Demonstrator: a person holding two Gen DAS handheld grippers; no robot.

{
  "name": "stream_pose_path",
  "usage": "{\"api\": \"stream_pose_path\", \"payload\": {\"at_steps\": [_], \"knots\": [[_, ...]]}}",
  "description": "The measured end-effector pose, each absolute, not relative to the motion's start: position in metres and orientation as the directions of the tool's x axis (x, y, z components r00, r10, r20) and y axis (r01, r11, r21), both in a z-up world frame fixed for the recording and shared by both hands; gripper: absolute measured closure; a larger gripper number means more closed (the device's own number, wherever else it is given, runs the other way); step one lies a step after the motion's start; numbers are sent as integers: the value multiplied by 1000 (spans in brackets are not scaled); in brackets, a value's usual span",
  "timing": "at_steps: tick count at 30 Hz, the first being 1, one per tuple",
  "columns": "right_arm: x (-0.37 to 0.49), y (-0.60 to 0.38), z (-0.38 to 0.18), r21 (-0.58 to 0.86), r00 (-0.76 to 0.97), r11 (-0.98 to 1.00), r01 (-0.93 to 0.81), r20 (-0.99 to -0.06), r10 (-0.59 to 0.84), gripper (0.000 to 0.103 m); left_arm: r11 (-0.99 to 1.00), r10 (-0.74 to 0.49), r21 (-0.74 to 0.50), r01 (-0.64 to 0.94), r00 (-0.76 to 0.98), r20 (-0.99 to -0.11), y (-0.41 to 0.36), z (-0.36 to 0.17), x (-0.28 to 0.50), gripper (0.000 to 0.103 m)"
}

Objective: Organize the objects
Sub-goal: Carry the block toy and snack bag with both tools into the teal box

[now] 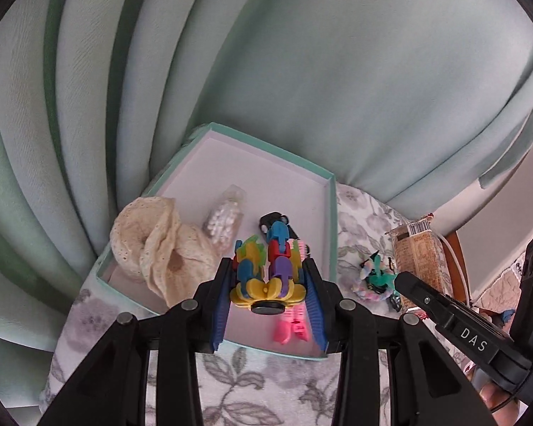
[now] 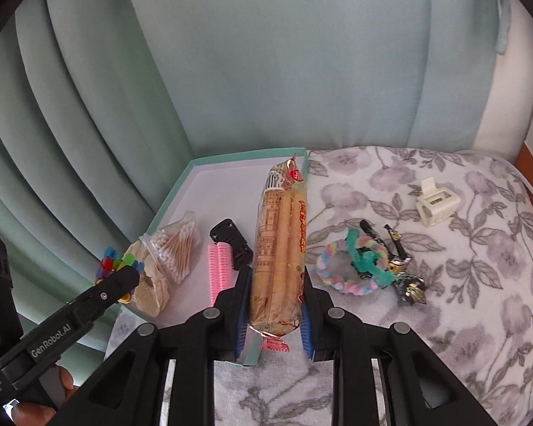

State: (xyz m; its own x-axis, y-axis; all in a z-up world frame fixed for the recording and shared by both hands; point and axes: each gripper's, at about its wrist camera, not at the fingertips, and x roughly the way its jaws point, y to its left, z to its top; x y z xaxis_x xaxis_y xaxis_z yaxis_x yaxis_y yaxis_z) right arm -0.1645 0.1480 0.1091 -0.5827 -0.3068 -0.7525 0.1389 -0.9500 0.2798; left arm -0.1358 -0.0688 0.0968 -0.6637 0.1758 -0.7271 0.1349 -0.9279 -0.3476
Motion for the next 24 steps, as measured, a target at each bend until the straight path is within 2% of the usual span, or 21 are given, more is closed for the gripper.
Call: {"api": "stream_pose_path", "payload": {"at_steps": [8, 13, 24], "knots": [[-178, 115, 83, 246, -520, -952, 184, -798, -307, 78, -922, 206, -364, 131, -630, -749, -75, 74, -137, 64], [-180, 107, 64, 233, -482, -953, 192, -824, -298, 77, -937, 197, -326, 123, -586, -786, -67, 57, -142, 64], [-184, 95, 50, 224, -452, -952, 208, -841, -297, 77, -935, 211, -330, 132, -539, -815, -68, 39, -151, 64]]}}
